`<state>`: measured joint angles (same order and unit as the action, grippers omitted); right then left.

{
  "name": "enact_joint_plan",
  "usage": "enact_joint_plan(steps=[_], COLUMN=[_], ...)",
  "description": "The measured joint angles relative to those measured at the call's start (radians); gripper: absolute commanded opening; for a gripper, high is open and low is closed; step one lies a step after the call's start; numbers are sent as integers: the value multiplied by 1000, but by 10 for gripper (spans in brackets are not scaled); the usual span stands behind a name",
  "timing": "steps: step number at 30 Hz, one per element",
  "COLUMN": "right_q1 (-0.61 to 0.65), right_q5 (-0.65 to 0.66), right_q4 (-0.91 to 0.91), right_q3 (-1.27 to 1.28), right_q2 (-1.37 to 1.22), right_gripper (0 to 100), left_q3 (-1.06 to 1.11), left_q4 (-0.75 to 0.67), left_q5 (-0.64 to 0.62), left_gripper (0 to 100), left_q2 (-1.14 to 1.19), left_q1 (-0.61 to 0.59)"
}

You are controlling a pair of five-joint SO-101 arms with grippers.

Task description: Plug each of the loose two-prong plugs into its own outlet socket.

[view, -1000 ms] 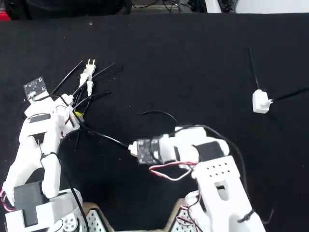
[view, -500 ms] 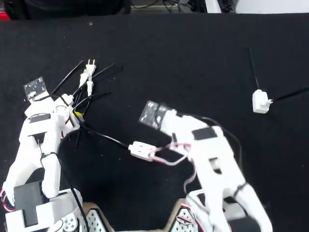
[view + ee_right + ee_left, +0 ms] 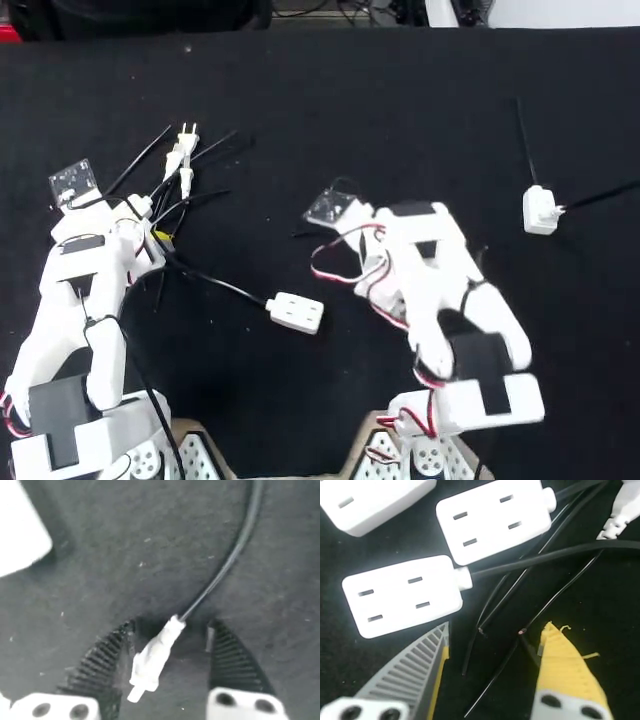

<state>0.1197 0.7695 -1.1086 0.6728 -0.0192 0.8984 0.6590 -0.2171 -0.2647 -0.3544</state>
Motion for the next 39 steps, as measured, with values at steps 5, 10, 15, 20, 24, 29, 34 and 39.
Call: enact_joint_plan(steps=[5, 10, 15, 20, 24, 29, 34, 39], right_q1=[0, -15, -87, -52, -35, -132, -305, -345], right_q5=[-68, -201, -571, -867, -893, -885, -793, -770], right_q4=[-25, -213, -404, -450, -448, -451, -466, -450], right_q3=[-101, -256, -505, -566, -568, -568, -552, -445], right_q2=[-103, -114, -106, -155, -196, -173, -37, 84], right_gripper=[11, 10, 11, 11, 11, 11, 11, 11], left_q3=[0, 0, 0, 0, 0, 0, 0, 0], left_q4=[0, 0, 0, 0, 0, 0, 0, 0], left_q5=[0, 0, 0, 0, 0, 0, 0, 0], left_gripper=[281, 281, 281, 281, 281, 281, 281, 281], left_q2=[0, 0, 0, 0, 0, 0, 0, 0], left_q1=[0, 0, 0, 0, 0, 0, 0, 0])
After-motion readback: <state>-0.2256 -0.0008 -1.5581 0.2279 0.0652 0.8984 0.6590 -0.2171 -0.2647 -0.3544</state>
